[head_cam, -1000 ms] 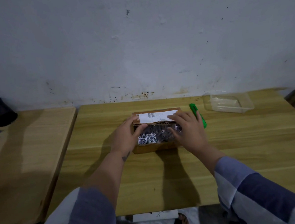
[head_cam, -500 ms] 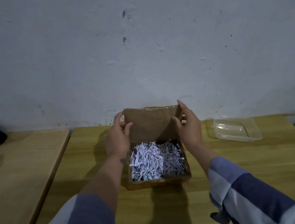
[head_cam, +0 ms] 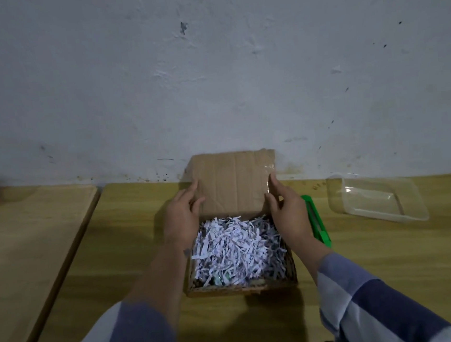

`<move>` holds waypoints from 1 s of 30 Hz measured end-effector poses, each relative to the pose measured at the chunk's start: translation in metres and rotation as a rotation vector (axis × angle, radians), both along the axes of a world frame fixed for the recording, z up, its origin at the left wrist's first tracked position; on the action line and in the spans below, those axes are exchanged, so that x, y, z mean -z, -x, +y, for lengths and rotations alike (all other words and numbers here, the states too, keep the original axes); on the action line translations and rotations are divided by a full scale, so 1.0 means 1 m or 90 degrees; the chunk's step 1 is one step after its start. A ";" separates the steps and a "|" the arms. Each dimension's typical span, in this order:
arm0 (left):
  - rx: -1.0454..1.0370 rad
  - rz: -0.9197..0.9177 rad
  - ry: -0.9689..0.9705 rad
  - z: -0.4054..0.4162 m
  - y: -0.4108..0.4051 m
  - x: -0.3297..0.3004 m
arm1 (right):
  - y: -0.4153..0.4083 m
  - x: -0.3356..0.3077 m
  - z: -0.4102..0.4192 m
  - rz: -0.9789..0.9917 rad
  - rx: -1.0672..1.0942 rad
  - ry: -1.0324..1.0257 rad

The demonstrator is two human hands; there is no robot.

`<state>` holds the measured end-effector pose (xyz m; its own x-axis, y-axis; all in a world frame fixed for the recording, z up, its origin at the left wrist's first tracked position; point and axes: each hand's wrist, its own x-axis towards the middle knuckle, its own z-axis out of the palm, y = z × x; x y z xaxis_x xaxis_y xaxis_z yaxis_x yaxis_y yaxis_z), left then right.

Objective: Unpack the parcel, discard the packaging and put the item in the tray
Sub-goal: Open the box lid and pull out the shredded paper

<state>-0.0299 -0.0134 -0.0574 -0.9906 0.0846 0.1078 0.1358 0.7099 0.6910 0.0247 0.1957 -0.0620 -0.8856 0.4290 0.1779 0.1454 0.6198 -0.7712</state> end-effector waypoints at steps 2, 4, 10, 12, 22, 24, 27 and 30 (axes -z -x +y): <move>0.004 -0.013 0.006 -0.001 -0.003 0.001 | -0.005 0.002 0.000 -0.018 0.027 0.015; 0.018 -0.051 0.025 -0.003 -0.007 0.003 | -0.011 0.007 0.000 -0.057 0.046 0.026; 0.033 -0.205 0.117 -0.013 -0.009 0.003 | -0.008 0.005 0.007 -0.212 0.018 0.044; 0.059 -0.214 0.122 -0.012 -0.010 -0.004 | -0.005 -0.002 0.008 -0.245 -0.002 0.028; 0.256 -0.006 0.152 -0.016 -0.048 -0.039 | -0.056 -0.043 -0.013 -0.137 -0.100 -0.245; 0.368 -0.092 0.166 -0.019 -0.055 -0.037 | -0.065 -0.047 -0.022 -0.169 -0.227 -0.195; 0.487 -0.167 0.344 -0.019 -0.055 -0.030 | -0.071 -0.042 -0.033 -0.357 -0.359 -0.262; 0.516 -0.176 0.459 -0.008 -0.050 -0.027 | -0.063 -0.030 -0.039 -0.466 -0.385 -0.338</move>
<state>0.0205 -0.0218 -0.0305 -0.5962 0.6700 -0.4423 0.6461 0.7274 0.2312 0.0879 0.1571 -0.0317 -0.8909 -0.0899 -0.4452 0.0189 0.9720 -0.2343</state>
